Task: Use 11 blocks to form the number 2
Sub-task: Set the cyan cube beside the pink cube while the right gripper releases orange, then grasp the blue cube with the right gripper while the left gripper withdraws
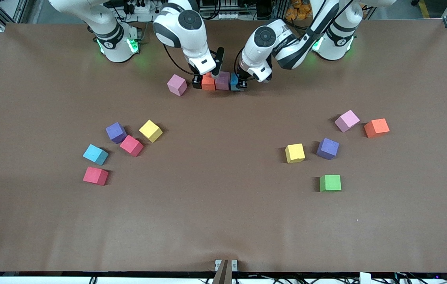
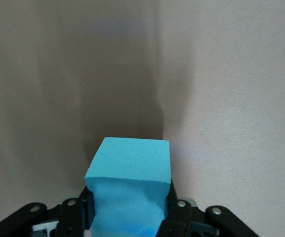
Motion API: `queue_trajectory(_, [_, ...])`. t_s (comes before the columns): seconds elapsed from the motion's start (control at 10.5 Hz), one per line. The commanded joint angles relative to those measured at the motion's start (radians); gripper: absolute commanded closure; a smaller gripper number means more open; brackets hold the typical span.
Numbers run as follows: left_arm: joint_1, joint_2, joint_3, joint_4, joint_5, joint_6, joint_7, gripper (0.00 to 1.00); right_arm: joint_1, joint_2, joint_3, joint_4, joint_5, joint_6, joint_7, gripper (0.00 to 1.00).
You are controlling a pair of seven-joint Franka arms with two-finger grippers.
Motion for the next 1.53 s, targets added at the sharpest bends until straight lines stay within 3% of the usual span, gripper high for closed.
queue_trajectory(0.0, [-0.005,-0.001,-0.004,-0.019,-0.024,0.024,-0.012,0.45,-0.038,-0.071,0.012,0.030,0.012,-0.114,0.010,0.29])
queue_trajectory(0.38, [-0.010,0.002,-0.003,-0.017,-0.027,0.037,-0.015,0.46,-0.119,-0.153,0.001,0.217,0.098,-0.450,-0.002,0.26])
queue_trajectory(0.57, [-0.008,0.016,-0.003,-0.016,-0.027,0.046,-0.023,0.46,-0.203,-0.158,0.001,0.280,0.098,-0.468,-0.004,0.18])
queue_trajectory(0.76, [-0.010,0.028,-0.003,-0.013,-0.027,0.047,-0.023,0.45,-0.312,-0.158,0.000,0.340,0.112,-0.459,-0.002,0.02])
queue_trajectory(1.14, [-0.011,0.046,-0.003,-0.005,-0.027,0.066,-0.025,0.45,-0.498,-0.225,-0.014,0.406,0.127,-0.469,-0.002,0.00])
queue_trajectory(1.24, [-0.013,0.054,-0.003,-0.005,-0.027,0.075,-0.025,0.45,-0.514,-0.258,-0.049,0.422,0.153,-0.497,0.004,0.00])
queue_trajectory(1.43, [-0.018,0.059,-0.003,-0.004,-0.027,0.083,-0.025,0.44,-0.512,-0.274,-0.190,0.501,0.191,-0.618,0.015,0.00])
